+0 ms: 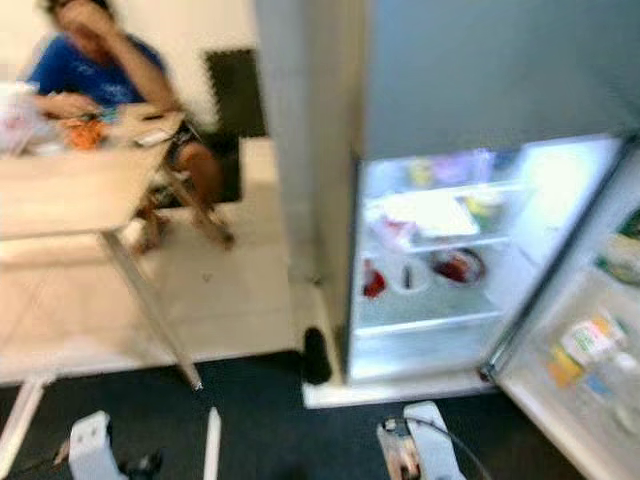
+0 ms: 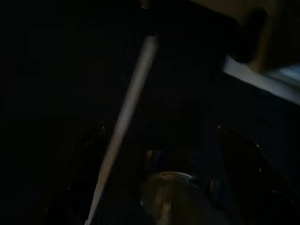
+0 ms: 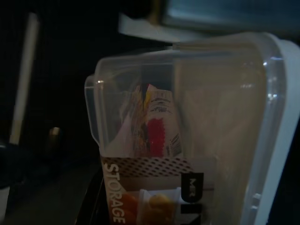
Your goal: Restocking fridge
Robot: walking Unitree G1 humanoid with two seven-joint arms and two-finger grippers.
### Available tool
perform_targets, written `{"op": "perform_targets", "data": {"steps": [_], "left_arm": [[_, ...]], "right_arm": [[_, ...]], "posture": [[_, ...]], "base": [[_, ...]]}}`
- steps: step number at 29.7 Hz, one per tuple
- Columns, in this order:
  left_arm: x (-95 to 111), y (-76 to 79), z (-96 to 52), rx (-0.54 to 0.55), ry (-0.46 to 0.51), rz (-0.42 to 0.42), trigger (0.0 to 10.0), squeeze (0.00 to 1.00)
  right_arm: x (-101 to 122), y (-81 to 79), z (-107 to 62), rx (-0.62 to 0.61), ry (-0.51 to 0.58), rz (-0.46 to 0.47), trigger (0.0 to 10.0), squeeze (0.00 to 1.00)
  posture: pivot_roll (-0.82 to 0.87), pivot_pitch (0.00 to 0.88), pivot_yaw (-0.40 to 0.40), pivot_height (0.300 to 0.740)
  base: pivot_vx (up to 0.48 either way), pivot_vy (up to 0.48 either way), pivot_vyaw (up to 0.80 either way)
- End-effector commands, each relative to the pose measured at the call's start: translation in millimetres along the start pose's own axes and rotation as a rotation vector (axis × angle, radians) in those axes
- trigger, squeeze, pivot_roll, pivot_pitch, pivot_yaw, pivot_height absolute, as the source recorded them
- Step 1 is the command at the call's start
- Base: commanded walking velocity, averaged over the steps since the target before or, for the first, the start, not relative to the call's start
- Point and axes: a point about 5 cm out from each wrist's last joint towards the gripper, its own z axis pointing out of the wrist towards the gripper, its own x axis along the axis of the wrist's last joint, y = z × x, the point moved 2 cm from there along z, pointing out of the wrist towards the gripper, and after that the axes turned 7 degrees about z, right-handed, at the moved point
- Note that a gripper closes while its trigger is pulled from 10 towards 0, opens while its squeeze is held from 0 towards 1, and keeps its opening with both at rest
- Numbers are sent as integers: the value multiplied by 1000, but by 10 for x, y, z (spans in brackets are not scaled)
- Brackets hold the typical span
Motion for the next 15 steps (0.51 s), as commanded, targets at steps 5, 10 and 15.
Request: {"op": "perform_targets", "data": {"steps": [5, 10, 15], "left_arm": [[-73, -8, -13, 4, -29, -4, 10000, 0], [-86, 2, -13, -1, -35, -6, 10000, 0], [-91, 16, -12, -11, -36, -21, 10000, 0]], "right_arm": [[5, -68, 9, 23, 3, -17, 10000, 0], [22, -61, 10, 9, 16, -20, 10000, 0], [14, -66, 12, 7, 11, 16, 10000, 0]], "posture": [[-46, 0, 28, 740], [-48, 0, 30, 740], [-46, 0, 32, 740]], "base": [[0, 0, 758], [0, 0, 758], [0, 0, 0]]}}
